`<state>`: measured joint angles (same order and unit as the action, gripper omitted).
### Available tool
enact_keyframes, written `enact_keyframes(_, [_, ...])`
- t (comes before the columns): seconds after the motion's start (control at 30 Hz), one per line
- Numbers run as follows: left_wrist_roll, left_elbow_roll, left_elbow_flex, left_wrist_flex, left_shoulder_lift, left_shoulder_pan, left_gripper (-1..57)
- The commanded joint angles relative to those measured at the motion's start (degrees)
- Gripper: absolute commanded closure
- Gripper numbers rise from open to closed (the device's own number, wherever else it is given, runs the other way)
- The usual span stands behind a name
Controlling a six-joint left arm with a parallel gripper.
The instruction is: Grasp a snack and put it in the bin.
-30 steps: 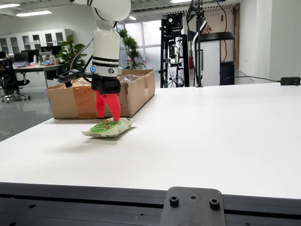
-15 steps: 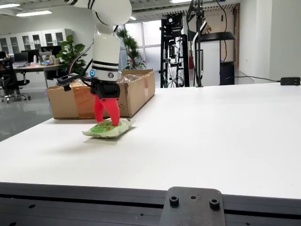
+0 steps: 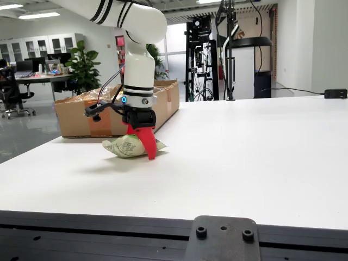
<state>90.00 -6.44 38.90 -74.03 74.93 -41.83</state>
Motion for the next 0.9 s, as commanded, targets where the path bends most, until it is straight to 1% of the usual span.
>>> enact_keyframes(0.03, [0.0,-0.3,-0.5,0.1,0.4,-0.2,21.0])
enact_keyframes(0.17, [0.0,-0.5,-1.0,0.1,0.6,-0.2,30.9])
enact_keyframes(0.27, [0.0,-0.9,-1.2,0.1,0.0,-0.2,37.2])
enact_keyframes(0.43, [0.0,-2.1,-0.6,0.0,-2.4,-0.1,44.9])
enact_keyframes(0.57, [0.0,-3.8,0.9,-0.1,-5.5,0.0,50.9])
enact_keyframes(0.67, [0.0,-5.3,2.8,-0.2,-8.5,-0.1,53.7])
enact_keyframes(0.8, [0.0,-7.5,6.2,-0.2,-13.1,-0.2,55.4])
enact_keyframes(0.9, [0.0,-10.4,8.1,-0.2,-16.7,-0.4,56.0])
